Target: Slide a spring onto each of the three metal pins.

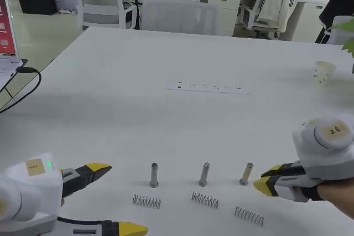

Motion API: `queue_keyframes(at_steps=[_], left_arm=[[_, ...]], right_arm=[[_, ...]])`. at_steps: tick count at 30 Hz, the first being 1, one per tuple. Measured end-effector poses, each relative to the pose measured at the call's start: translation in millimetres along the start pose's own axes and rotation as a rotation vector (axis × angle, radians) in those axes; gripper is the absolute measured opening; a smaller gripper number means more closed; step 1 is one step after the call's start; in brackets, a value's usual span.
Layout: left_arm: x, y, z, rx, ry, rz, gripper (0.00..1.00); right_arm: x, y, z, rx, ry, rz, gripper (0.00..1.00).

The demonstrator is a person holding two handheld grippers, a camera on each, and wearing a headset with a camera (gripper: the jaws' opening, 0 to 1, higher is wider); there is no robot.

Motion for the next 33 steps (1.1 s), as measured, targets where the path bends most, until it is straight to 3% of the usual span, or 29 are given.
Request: queue_keyframes(at_steps=[15, 33], left_arm=[[-2.3, -2.9, -2.8, -0.005, 0.006, 0.001, 0.78], [-2.2, -4.3, -4.5, -0.017, 0.012, 0.001, 0.76]], right_arm=[[9.5, 14.9, -22.1, -0.095, 0.072, 0.094, 0.15], [23.8, 20.3, -28.2, -0.184, 0.151, 0.11, 0.14]])
Point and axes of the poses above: the centre of the closed fingertips' face, and the gripper's own axes: x roughly forward along the fingers, y roughly to its left, z roughly out of its top, the point moved 10 cm from there along -x, roughly backward along the fingers, and after that the axes turned 14 degrees about y, right-handed, at the moved point
